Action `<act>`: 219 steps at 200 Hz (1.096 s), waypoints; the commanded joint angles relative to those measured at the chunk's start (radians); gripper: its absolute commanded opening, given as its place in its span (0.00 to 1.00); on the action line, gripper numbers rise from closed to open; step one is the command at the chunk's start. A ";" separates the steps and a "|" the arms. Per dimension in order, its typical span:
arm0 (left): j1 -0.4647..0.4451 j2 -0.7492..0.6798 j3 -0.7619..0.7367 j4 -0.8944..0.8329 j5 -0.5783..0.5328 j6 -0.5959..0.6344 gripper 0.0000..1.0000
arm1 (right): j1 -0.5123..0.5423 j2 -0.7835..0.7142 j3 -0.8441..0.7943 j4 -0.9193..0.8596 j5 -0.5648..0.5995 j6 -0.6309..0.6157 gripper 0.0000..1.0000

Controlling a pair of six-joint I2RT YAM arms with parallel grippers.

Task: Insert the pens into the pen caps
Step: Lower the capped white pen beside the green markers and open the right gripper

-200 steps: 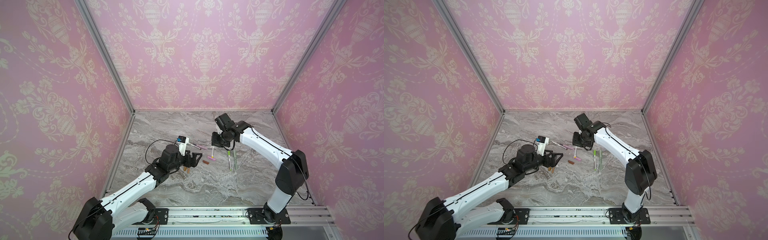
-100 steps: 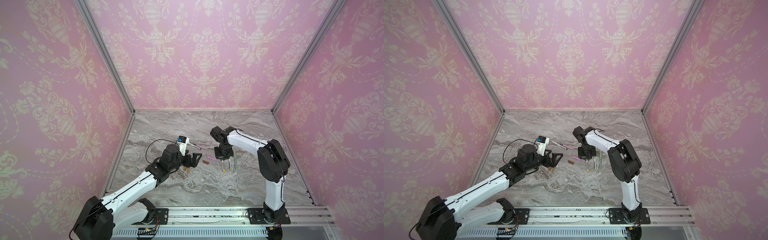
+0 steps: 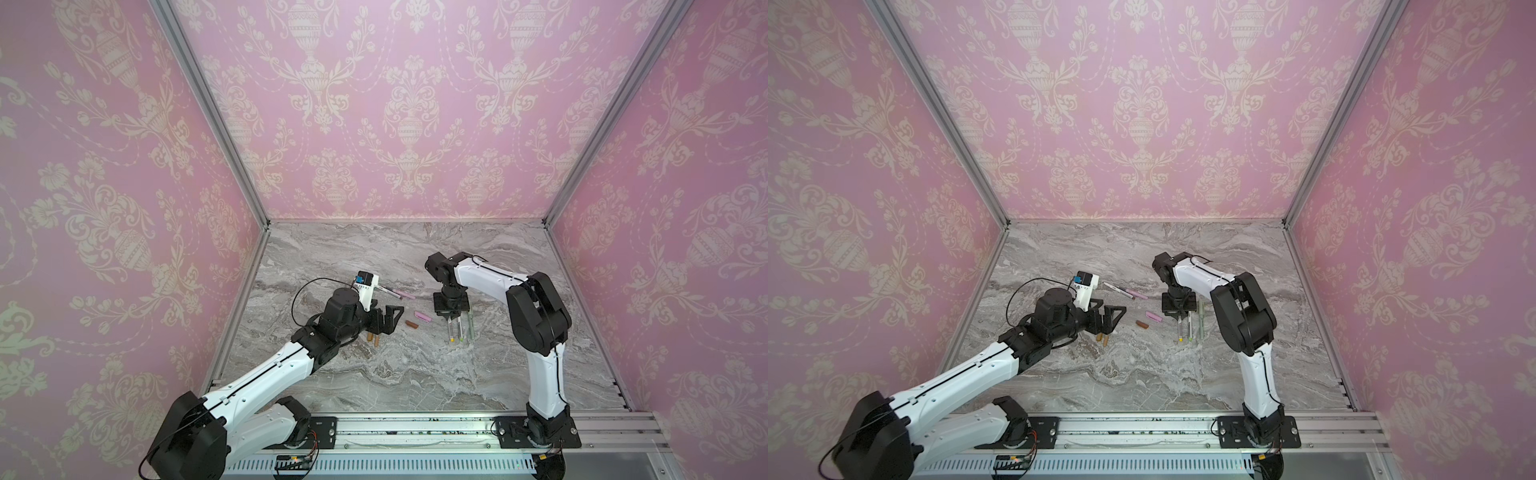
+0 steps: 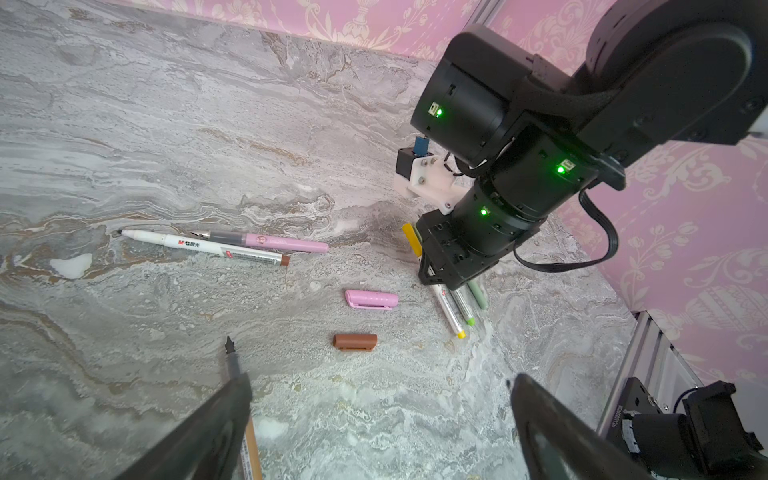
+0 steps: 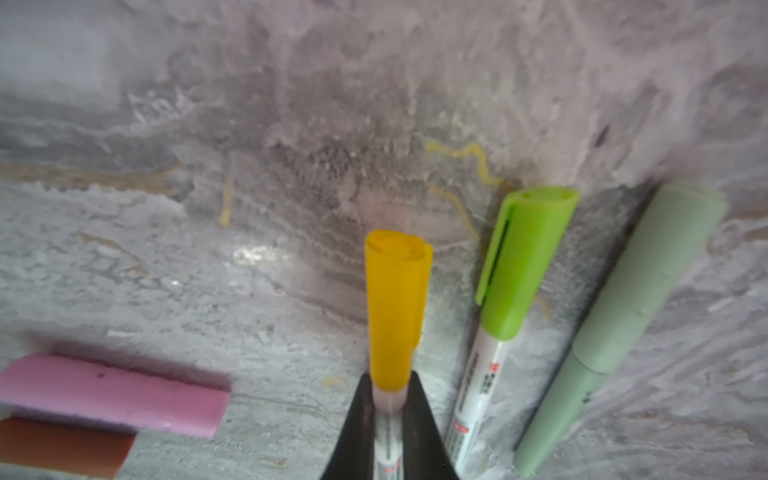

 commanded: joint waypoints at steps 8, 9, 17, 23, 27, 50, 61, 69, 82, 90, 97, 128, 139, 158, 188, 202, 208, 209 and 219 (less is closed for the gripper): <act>0.006 0.005 0.031 -0.016 -0.006 0.015 0.99 | 0.001 0.022 0.015 0.008 -0.020 0.022 0.03; 0.005 0.005 0.030 -0.016 -0.006 0.015 0.99 | 0.000 0.023 0.015 0.008 -0.021 0.022 0.04; 0.006 0.005 0.030 -0.016 -0.005 0.013 0.99 | 0.000 0.027 0.016 0.010 -0.018 0.025 0.04; 0.006 0.005 0.031 -0.016 -0.004 0.013 0.99 | 0.000 0.027 0.014 0.013 -0.017 0.026 0.05; 0.006 0.005 0.031 -0.016 -0.006 0.012 0.99 | 0.000 0.028 0.012 0.014 -0.017 0.027 0.06; 0.005 0.004 0.031 -0.018 -0.006 0.010 0.99 | -0.001 0.032 0.014 0.017 -0.010 0.033 0.15; 0.006 0.000 0.031 -0.022 -0.007 0.012 0.99 | -0.001 0.034 0.018 0.015 -0.006 0.034 0.20; 0.006 -0.004 0.031 -0.025 -0.009 0.013 0.99 | -0.001 0.032 0.020 0.013 -0.004 0.035 0.22; 0.006 -0.010 0.031 -0.032 -0.016 0.016 0.99 | -0.001 0.027 0.024 0.011 -0.003 0.035 0.23; 0.005 -0.013 0.031 -0.037 -0.020 0.018 0.99 | -0.001 0.022 0.028 0.010 -0.006 0.036 0.24; 0.005 -0.017 0.031 -0.039 -0.023 0.017 0.99 | -0.001 0.016 0.031 0.008 -0.008 0.036 0.24; 0.006 -0.028 0.029 -0.050 -0.035 0.013 0.99 | 0.001 -0.045 0.065 -0.005 -0.036 0.028 0.27; 0.006 -0.032 0.029 -0.051 -0.043 0.012 0.99 | 0.004 -0.078 0.083 -0.013 -0.045 0.022 0.28; 0.006 -0.037 0.031 -0.053 -0.064 0.004 0.99 | 0.026 -0.131 0.115 -0.015 -0.056 -0.001 0.31; 0.012 -0.033 0.045 -0.086 -0.103 -0.024 0.99 | 0.065 -0.162 0.154 -0.008 -0.083 -0.046 0.34; 0.019 -0.034 0.051 -0.116 -0.126 -0.047 0.99 | 0.078 -0.153 0.167 0.020 -0.114 -0.087 0.36; 0.023 -0.036 0.052 -0.124 -0.131 -0.057 0.99 | 0.080 -0.138 0.179 0.026 -0.118 -0.103 0.37; 0.024 -0.036 0.052 -0.125 -0.131 -0.059 0.99 | 0.080 -0.135 0.182 0.026 -0.119 -0.107 0.37; 0.032 -0.041 0.051 -0.136 -0.139 -0.077 0.99 | 0.084 -0.099 0.216 0.029 -0.128 -0.139 0.39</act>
